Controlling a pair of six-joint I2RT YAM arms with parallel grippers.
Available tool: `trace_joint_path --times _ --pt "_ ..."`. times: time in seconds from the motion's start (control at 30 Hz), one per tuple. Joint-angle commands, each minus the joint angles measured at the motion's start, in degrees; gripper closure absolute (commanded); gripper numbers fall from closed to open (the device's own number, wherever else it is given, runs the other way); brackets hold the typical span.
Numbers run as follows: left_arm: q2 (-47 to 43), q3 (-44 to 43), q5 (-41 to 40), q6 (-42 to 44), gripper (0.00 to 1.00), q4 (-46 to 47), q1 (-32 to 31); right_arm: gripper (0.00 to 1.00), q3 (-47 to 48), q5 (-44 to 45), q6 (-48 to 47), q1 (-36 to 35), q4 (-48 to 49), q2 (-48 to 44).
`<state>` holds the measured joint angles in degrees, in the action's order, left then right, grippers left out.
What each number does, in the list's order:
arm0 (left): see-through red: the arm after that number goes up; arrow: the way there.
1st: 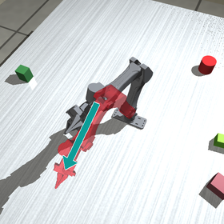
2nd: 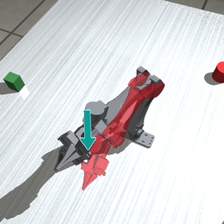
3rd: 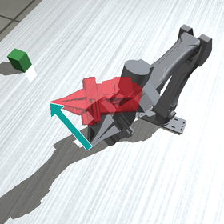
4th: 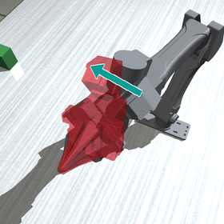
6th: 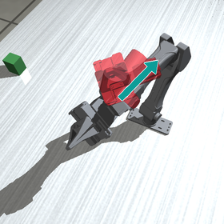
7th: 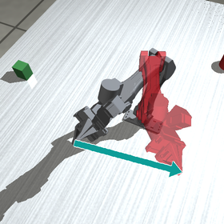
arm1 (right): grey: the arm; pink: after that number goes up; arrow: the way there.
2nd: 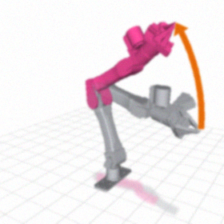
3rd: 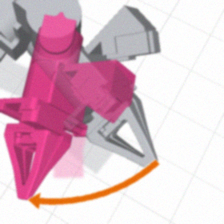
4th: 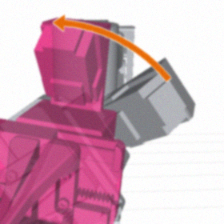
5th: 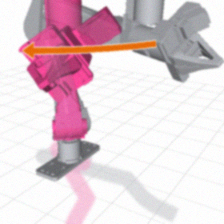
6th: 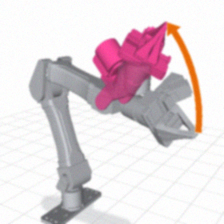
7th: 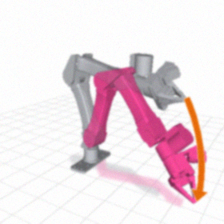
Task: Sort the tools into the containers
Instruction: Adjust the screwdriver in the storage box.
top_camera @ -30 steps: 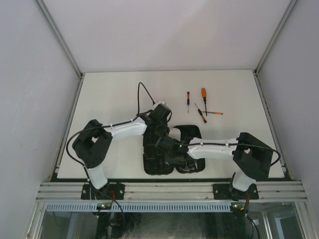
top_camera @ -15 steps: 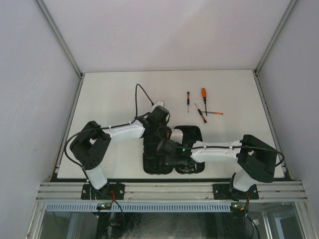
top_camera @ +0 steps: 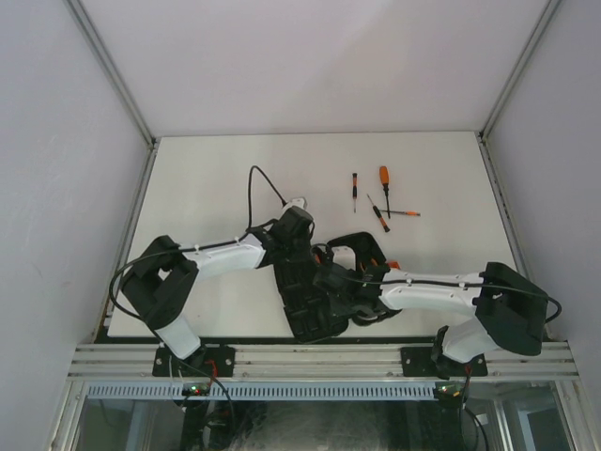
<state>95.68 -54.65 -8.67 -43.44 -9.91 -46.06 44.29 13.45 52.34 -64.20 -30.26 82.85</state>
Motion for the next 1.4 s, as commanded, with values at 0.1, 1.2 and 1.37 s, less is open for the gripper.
trace_joint_path --times 0.1,1.2,1.37 --pt "0.97 -1.70 -0.33 2.26 0.93 -17.97 -0.22 0.75 -2.17 0.69 -3.77 2.70 -11.29 -6.71" --pt "-10.26 -4.19 -0.87 0.41 0.77 -14.15 2.21 0.61 -6.54 -4.07 -26.66 15.43 5.34 -38.14" --pt "-11.42 -2.87 -0.50 -1.55 0.78 -11.06 2.20 0.64 -10.10 -15.10 -28.26 19.27 6.33 -40.12"
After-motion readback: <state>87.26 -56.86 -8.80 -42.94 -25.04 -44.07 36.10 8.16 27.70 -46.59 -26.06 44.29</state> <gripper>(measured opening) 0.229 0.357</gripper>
